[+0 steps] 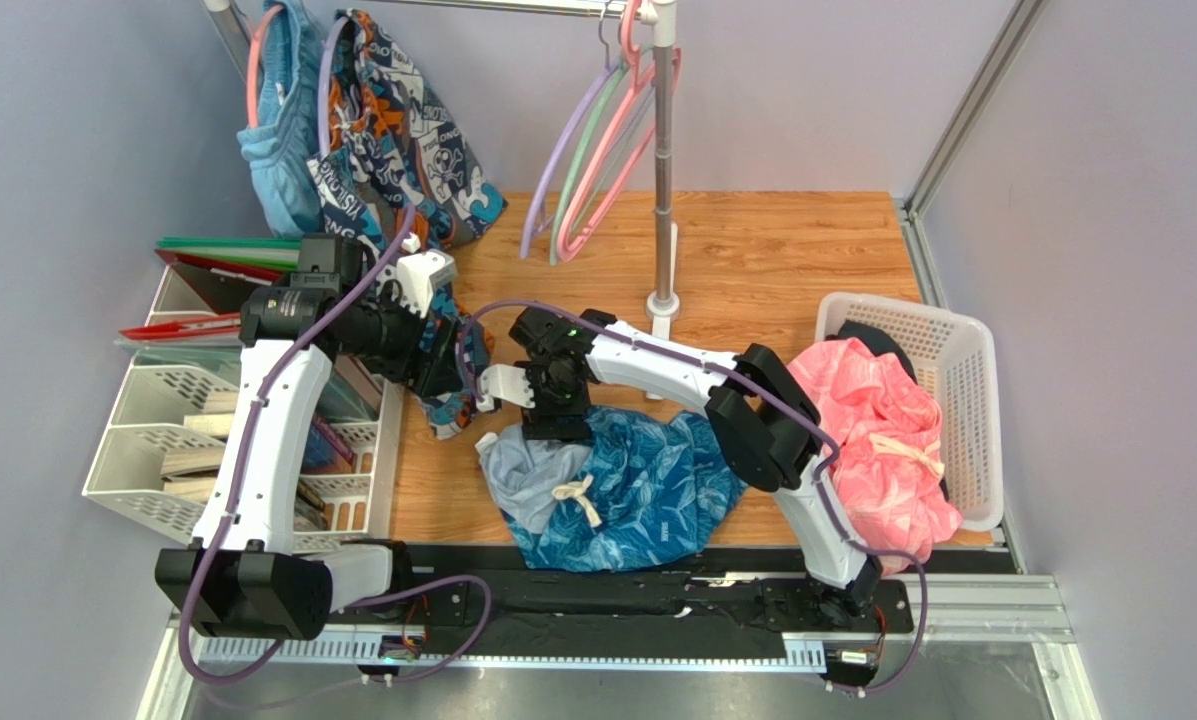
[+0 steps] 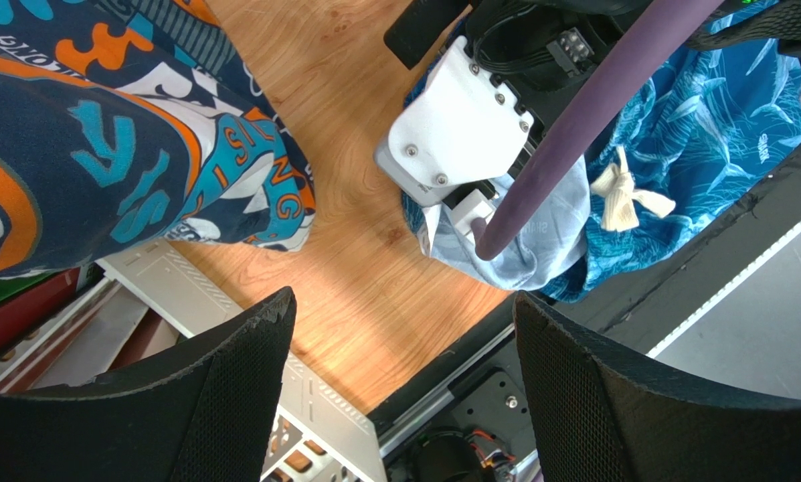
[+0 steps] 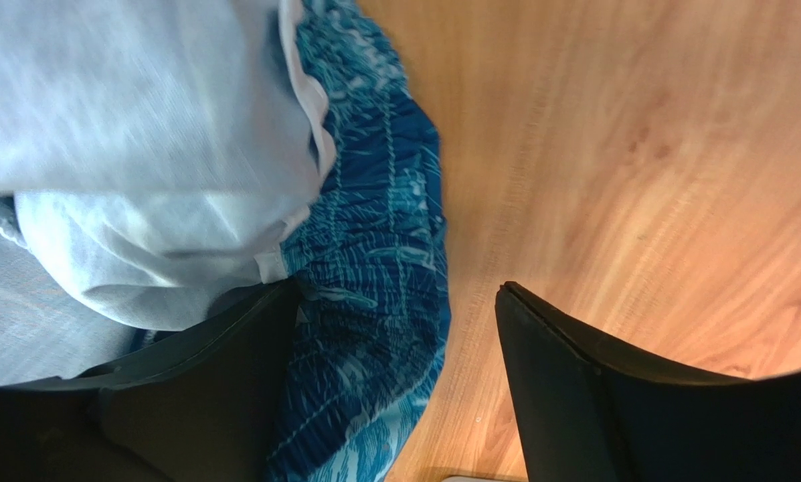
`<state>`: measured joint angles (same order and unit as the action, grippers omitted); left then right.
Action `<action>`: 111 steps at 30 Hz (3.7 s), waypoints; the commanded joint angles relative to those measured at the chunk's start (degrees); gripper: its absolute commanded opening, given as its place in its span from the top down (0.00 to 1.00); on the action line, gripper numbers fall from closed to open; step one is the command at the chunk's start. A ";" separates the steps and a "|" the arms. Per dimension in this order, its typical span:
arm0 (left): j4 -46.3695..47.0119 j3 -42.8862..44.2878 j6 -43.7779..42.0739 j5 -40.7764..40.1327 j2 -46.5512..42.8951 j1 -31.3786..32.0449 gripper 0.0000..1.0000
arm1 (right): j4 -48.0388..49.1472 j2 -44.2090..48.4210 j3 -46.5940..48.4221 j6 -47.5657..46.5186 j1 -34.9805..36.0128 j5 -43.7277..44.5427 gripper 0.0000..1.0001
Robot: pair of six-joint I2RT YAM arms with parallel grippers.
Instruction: Place the shorts on the hanger
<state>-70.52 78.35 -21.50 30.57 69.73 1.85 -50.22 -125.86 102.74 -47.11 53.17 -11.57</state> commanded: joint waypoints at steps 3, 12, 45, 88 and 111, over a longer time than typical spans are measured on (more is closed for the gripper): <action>-0.58 2.34 -0.04 1.43 -1.18 0.09 0.16 | -7.26 0.35 -1.48 -5.18 0.18 -4.33 0.43; 0.73 2.51 0.75 3.09 -2.41 0.00 0.16 | -2.25 22.48 -12.20 10.88 0.80 3.91 1.00; 32.45 -17.69 9.27 32.45 6.29 10.81 0.23 | -6.36 93.25 -37.00 -16.51 -10.01 -17.32 1.00; 63.40 -13.13 25.28 5.82 28.96 44.03 0.31 | -19.92 114.00 -46.49 -32.52 -10.01 -12.95 1.00; 23.42 -16.66 5.76 -25.88 -10.83 40.43 1.00 | -6.22 94.36 -42.99 -2.57 -10.01 20.17 1.00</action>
<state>-35.86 60.18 -11.11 16.82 65.60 42.44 -64.18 -21.85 56.36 -62.11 42.94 -5.06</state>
